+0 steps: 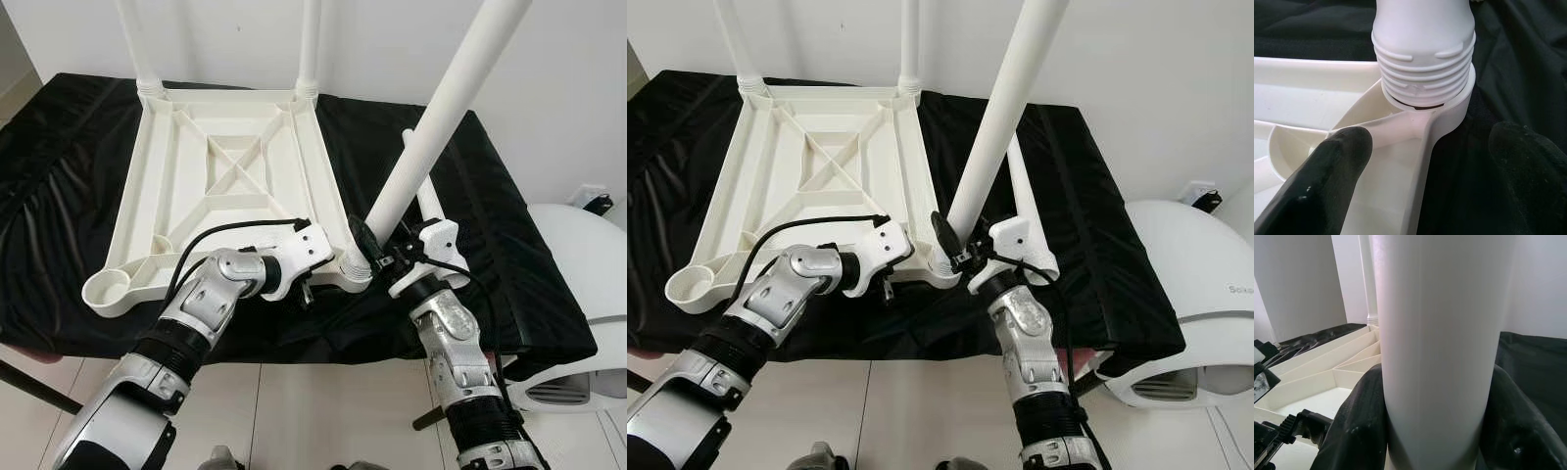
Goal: Building children table
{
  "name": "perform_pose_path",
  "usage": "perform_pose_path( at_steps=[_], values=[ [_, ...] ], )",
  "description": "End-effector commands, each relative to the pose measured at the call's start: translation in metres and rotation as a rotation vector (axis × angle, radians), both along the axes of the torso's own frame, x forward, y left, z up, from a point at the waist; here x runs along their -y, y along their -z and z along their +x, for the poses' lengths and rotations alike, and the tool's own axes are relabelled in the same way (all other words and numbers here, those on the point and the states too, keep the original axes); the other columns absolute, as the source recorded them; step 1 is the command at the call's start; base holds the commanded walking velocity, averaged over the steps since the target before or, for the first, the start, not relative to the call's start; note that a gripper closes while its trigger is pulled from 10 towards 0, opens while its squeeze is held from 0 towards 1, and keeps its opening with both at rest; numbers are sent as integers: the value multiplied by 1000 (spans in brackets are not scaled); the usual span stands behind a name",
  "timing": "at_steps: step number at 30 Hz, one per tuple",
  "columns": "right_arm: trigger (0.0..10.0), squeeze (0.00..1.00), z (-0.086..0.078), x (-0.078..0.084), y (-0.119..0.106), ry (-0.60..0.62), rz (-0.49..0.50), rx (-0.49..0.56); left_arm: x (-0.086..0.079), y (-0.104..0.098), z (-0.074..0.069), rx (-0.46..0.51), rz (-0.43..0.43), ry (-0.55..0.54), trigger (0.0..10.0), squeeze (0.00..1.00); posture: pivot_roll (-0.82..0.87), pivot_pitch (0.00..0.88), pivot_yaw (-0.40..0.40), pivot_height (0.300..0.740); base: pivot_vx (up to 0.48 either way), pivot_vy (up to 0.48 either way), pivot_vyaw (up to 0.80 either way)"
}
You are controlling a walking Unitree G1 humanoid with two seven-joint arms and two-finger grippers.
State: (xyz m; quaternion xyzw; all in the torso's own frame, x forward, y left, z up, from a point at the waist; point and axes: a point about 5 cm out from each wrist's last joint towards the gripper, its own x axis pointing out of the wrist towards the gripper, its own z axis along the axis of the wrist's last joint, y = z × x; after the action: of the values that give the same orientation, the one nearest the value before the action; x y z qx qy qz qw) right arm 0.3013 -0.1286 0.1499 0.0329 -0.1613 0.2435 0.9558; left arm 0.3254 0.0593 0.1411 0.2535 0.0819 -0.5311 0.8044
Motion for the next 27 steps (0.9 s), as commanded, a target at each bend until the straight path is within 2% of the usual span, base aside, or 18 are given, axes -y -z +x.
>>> perform_pose_path(
  at_steps=[1, 2, 3, 4, 16, 27],
  values=[
    [10000, 0, 2, 8, 13, 28, -16, -74, 3, -1, -1, 13, 13, 18, 10000, 475, 7, 27, -34, 740, 0, 0, 0],
    [10000, 0, 2, 9, 11, 27, -13, -71, 3, -2, -1, 14, 13, 17, 10000, 173, 8, 27, -34, 740, 0, 0, 0],
    [10000, 0, 2, 9, 11, 27, -13, -71, 3, -2, -1, 14, 13, 17, 10000, 173, 8, 27, -34, 740, 0, 0, 0],
    [10000, 0, 2, 8, 11, 24, -19, -68, 3, -2, -1, 15, 13, 16, 10000, 0, 9, 28, -35, 740, 0, 0, 0],
    [10000, 0, 0, 6, 15, 1, -32, -82, 2, -2, 0, 20, 18, 13, 10000, 0, 11, 34, -37, 740, 0, 0, 0],
    [10000, 0, 2, 8, 4, -1, -11, -44, 2, -2, 0, 21, 19, 13, 10000, 0, 10, 37, -39, 740, 0, 0, 0]
  ],
)
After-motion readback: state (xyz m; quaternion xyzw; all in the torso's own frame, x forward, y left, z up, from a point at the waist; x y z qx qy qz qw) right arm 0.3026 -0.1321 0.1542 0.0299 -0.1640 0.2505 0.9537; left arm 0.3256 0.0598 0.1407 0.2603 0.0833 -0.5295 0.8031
